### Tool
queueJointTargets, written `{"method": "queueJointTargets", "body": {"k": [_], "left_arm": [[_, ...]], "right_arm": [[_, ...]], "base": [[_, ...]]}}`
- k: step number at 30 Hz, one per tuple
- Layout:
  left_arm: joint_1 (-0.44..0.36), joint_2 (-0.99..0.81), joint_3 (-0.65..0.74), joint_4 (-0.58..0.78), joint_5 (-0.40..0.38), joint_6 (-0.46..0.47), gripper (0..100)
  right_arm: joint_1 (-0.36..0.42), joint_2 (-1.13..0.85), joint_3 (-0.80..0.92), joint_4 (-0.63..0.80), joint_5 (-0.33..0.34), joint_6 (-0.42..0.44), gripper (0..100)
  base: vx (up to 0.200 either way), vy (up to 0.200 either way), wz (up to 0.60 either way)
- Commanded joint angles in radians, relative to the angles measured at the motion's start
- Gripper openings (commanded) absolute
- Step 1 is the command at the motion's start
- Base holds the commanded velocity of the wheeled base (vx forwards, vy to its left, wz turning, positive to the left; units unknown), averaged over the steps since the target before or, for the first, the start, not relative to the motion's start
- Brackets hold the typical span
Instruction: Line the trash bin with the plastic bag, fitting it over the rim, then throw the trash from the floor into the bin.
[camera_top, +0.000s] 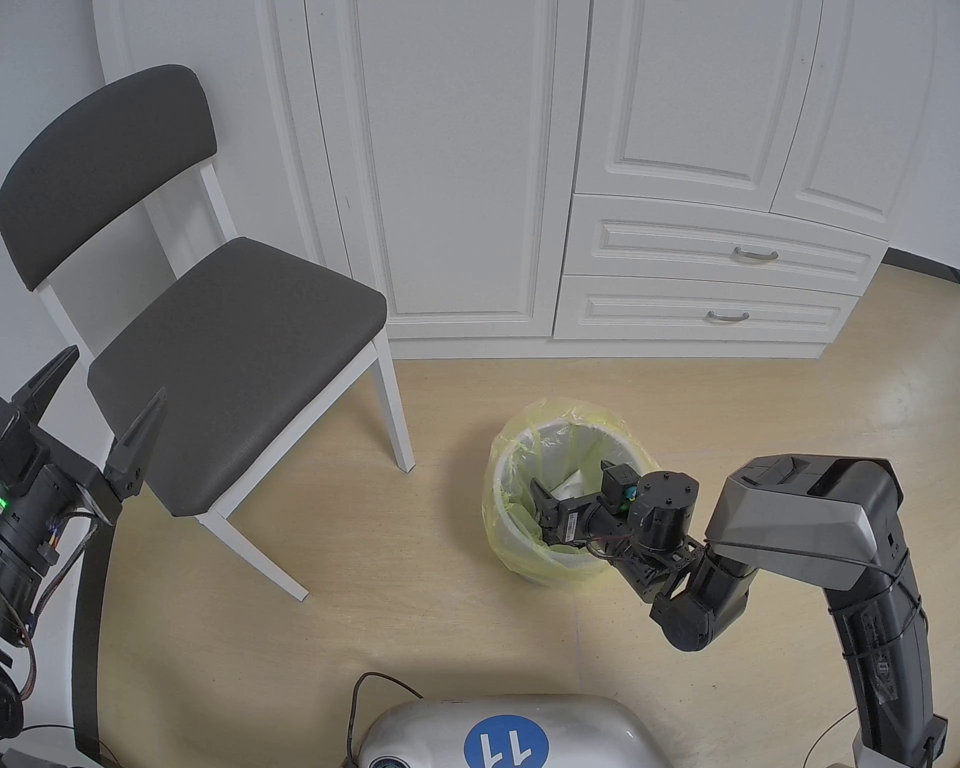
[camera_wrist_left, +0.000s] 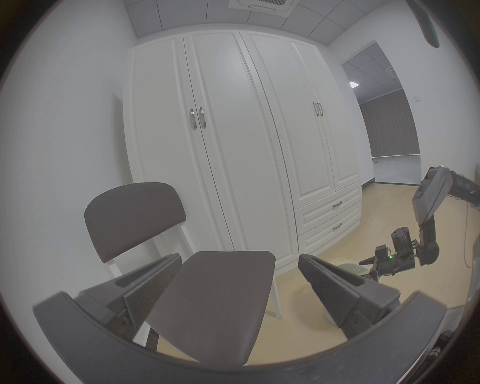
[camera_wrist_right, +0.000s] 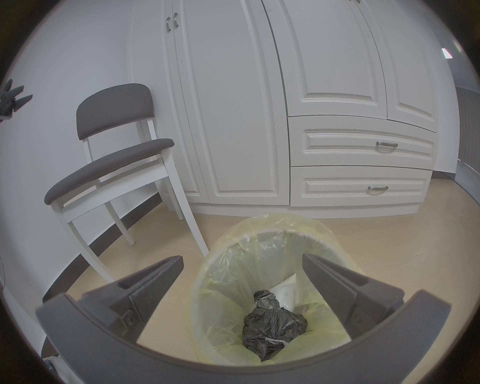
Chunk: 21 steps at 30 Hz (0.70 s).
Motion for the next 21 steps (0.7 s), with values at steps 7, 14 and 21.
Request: {"method": "queueJointTargets", "body": {"k": [7, 14, 21], "left_arm": [[-0.001, 0.004, 0.003, 0.0, 0.0, 0.0, 100], [-0.001, 0.008, 0.003, 0.0, 0.0, 0.0, 100], [-0.001, 0.019, 0.007, 0.0, 0.0, 0.0, 100]], "right_arm": [[-0.026, -0.173, 0.025, 0.239, -0.064, 0.0, 100], [-0.181, -0.307, -0.004, 0.624, -0.088, -0.011, 100], [-0.421, -0.356, 0.005, 0.868, 0.109, -0.166, 100]], "base": [[0.0, 0.0, 0.0], [0.0, 0.0, 0.0], [0.0, 0.0, 0.0]]}}
